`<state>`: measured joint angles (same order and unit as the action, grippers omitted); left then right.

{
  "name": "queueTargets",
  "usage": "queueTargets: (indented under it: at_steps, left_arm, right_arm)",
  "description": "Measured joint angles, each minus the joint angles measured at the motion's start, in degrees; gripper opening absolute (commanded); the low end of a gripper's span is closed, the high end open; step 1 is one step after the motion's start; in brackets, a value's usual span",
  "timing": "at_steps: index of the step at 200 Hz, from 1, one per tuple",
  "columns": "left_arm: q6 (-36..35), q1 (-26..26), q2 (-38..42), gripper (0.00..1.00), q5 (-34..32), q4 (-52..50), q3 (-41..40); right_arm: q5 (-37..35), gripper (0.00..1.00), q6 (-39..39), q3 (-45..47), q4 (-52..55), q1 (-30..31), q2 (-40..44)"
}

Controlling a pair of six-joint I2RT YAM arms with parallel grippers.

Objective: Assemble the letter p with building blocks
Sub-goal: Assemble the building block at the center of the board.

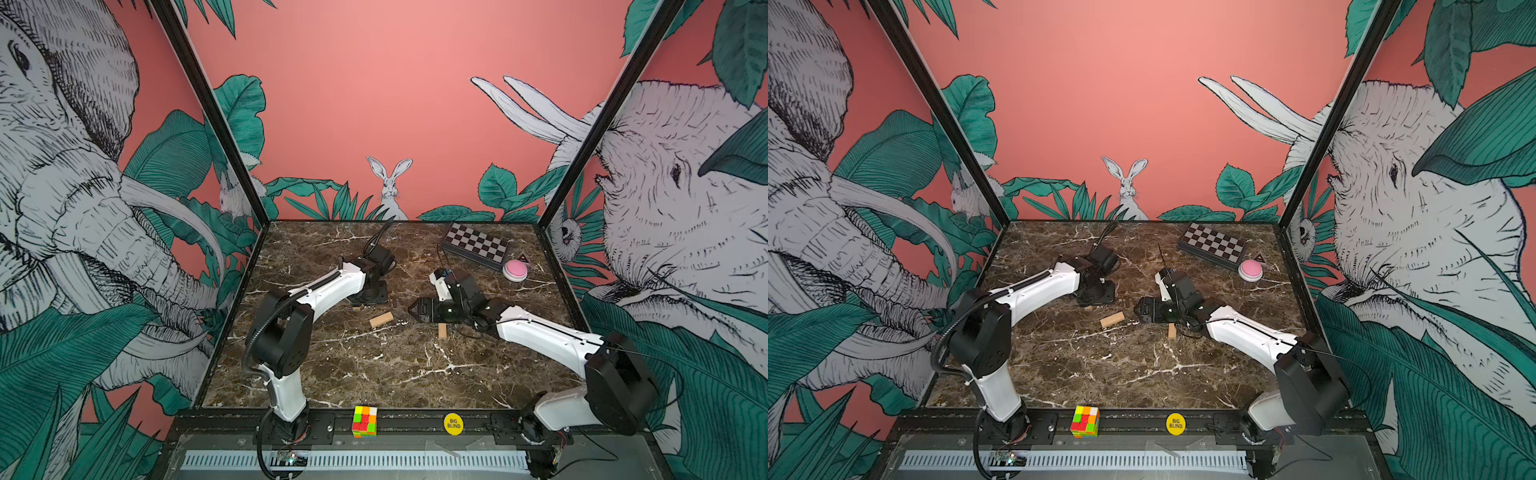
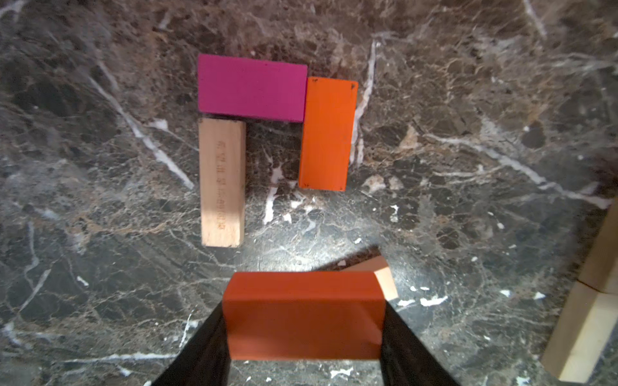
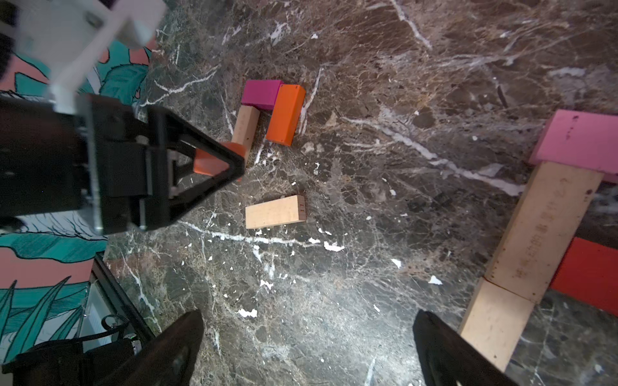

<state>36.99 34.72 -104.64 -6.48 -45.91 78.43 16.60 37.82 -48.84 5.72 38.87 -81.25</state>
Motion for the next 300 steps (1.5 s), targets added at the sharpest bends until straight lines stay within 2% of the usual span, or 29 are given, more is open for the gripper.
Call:
queueTargets:
  at_steps: [69,170,228,274,300]
  left_arm:
    - [-2.7,0.2,-7.3,0.51,-0.1,0.4,2.0]
    - [-3.8,0.2,-10.9,0.60,-0.5,1.3,3.6]
    - [-3.8,0.2,-11.2,0.77,-0.6,1.5,4.2]
    - [-3.3,0.2,-10.5,0.76,0.9,1.5,4.2]
    - [-2.8,0.2,-5.4,0.76,2.4,1.4,4.2]
  right_arm:
    - [1.5,0.98,3.2,8.2,-6.0,0.0,5.1]
    - [1.6,0.98,4.3,8.8,-7.2,0.0,5.2]
    - [1.6,0.98,4.4,8.8,-7.1,0.0,5.2]
    - [0.8,0.98,4.4,6.8,-5.9,0.0,5.2]
    - [0.0,0.98,4.3,4.3,-4.5,0.0,4.9]
